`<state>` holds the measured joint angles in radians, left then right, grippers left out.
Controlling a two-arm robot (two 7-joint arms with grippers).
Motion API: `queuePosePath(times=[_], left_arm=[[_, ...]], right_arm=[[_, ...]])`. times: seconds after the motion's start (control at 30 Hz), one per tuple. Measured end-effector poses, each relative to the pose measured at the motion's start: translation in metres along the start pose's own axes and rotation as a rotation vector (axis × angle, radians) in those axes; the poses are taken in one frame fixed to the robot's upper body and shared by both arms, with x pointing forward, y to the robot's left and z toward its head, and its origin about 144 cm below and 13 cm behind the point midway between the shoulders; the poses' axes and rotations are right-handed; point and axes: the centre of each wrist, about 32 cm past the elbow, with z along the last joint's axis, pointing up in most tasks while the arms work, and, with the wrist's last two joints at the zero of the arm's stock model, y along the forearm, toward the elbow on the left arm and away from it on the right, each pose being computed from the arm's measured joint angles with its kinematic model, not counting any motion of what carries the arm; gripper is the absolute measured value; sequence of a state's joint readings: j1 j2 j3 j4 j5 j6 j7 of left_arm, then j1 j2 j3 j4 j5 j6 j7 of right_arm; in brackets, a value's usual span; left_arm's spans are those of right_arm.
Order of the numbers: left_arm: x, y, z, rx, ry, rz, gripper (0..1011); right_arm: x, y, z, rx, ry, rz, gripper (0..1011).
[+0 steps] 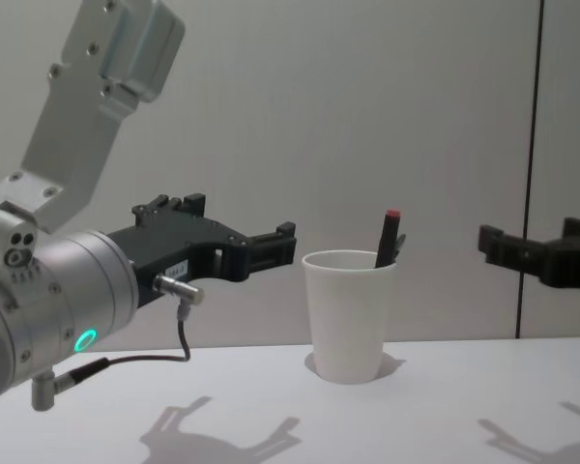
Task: Place the pen into the pen holder.
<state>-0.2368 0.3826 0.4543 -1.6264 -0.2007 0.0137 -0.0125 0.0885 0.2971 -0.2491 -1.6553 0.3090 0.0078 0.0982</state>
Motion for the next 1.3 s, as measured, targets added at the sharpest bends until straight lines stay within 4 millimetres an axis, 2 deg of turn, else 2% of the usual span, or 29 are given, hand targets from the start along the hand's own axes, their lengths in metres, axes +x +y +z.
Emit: queuePosePath(times=[0.23,0.47,1.3], left_arm=[[0.0,0.0,0.0,0.0,0.0,0.001,1001],[0.0,0.0,0.0,-0.001,0.0,0.002,1001],[0.0,0.0,0.0,0.0,0.0,0.002,1001]], right_arm=[[-0.002,-0.019,0.003,-0.016,-0.021,-0.014,1001],[-0.003,-0.029,0.005,-0.026,-0.034,-0.02,1001],[-0.003,-0.03,0.005,-0.027,-0.035,-0.02,1001]])
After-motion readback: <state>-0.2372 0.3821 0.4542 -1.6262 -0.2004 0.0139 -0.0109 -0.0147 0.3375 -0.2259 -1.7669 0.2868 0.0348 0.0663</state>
